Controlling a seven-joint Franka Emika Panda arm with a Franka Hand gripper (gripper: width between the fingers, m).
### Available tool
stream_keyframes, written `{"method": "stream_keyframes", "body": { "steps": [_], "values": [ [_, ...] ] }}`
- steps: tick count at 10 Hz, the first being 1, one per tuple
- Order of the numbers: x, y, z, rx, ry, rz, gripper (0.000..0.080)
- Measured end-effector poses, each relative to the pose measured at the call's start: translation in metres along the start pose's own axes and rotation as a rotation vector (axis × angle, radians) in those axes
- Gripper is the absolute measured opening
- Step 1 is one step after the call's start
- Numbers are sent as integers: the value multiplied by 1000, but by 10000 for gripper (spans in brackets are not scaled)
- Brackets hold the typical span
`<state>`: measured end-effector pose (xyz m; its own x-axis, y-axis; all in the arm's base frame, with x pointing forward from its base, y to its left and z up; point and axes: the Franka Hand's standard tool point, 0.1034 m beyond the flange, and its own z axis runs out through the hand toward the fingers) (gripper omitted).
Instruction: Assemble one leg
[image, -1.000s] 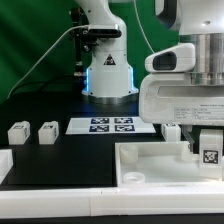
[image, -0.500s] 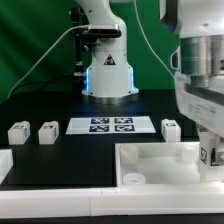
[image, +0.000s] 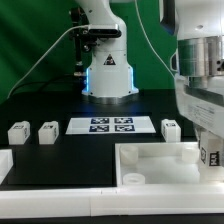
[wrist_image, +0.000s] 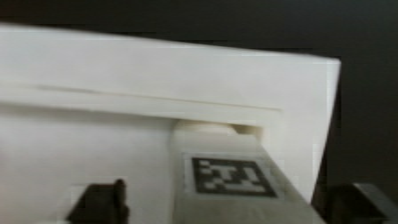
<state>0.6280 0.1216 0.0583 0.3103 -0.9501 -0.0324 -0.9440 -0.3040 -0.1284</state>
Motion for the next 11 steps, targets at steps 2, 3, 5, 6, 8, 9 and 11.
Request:
{"method": "stream_keyframes", "body": {
  "steps": [2, 3, 5, 6, 8, 9, 11],
  "values": [
    [1, 0, 0, -5, -3, -457, 643],
    [0, 0, 0, -4, -5, -576, 643],
    [4, 0, 0, -12, 5, -815, 649],
    [5, 1, 0, -32, 7, -982, 649],
    [5, -7, -5, -122, -12, -1377, 649],
    [5, -11, -6, -127, -9, -1464, 649],
    [6, -9, -4, -127, -8, -1409, 535]
  ]
}}
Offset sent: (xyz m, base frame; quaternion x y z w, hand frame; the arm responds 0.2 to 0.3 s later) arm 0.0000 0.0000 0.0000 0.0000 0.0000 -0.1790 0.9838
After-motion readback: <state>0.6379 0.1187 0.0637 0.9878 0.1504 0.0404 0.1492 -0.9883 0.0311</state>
